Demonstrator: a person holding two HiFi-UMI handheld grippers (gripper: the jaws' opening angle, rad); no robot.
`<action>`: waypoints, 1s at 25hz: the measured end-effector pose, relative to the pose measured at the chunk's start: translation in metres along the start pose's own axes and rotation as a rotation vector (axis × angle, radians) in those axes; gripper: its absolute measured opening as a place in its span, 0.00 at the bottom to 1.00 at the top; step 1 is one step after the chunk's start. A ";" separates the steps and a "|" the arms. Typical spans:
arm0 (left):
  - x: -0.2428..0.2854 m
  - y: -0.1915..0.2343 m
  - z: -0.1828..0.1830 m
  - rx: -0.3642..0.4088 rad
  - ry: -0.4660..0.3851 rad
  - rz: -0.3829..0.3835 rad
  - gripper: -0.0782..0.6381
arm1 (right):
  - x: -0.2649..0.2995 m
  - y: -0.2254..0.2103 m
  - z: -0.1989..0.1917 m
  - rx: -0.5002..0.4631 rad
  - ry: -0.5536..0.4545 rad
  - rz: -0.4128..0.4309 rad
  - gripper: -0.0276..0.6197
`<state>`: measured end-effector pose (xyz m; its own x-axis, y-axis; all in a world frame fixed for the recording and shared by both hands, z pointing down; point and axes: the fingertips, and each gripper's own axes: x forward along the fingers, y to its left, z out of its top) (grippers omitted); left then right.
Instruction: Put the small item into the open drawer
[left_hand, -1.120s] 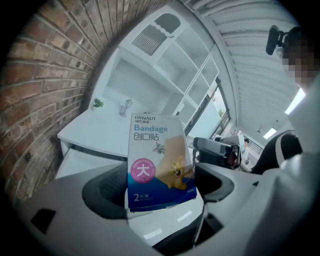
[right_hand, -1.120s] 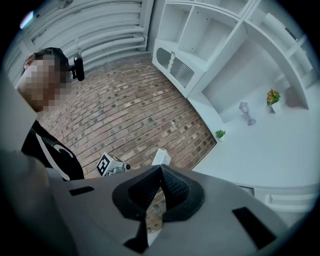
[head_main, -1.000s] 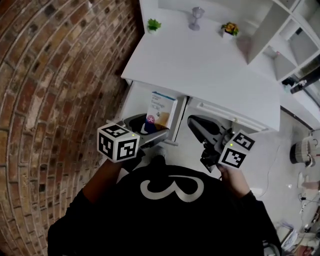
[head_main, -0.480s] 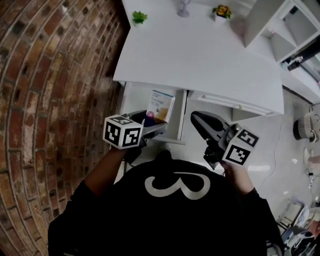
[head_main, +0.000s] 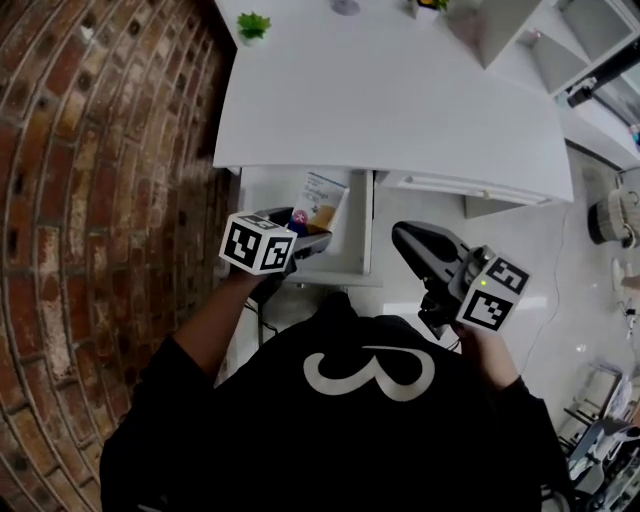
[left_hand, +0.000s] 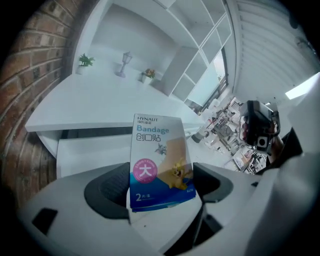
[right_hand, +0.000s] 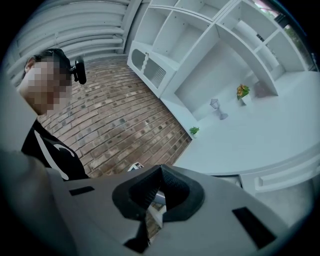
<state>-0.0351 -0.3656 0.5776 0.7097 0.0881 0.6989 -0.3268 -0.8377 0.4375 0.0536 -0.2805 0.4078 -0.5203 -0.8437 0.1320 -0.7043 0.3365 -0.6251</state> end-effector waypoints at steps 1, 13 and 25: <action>0.006 0.005 -0.002 -0.002 0.011 0.000 0.65 | 0.000 -0.001 -0.001 0.004 0.000 -0.005 0.06; 0.071 0.062 -0.028 -0.014 0.153 0.030 0.65 | -0.006 -0.024 -0.011 0.045 0.028 -0.096 0.06; 0.129 0.102 -0.061 -0.003 0.305 0.071 0.65 | -0.009 -0.053 -0.019 0.093 0.040 -0.145 0.06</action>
<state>-0.0150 -0.4065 0.7472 0.4651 0.1878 0.8651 -0.3709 -0.8460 0.3830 0.0865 -0.2829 0.4543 -0.4362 -0.8628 0.2556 -0.7269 0.1704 -0.6653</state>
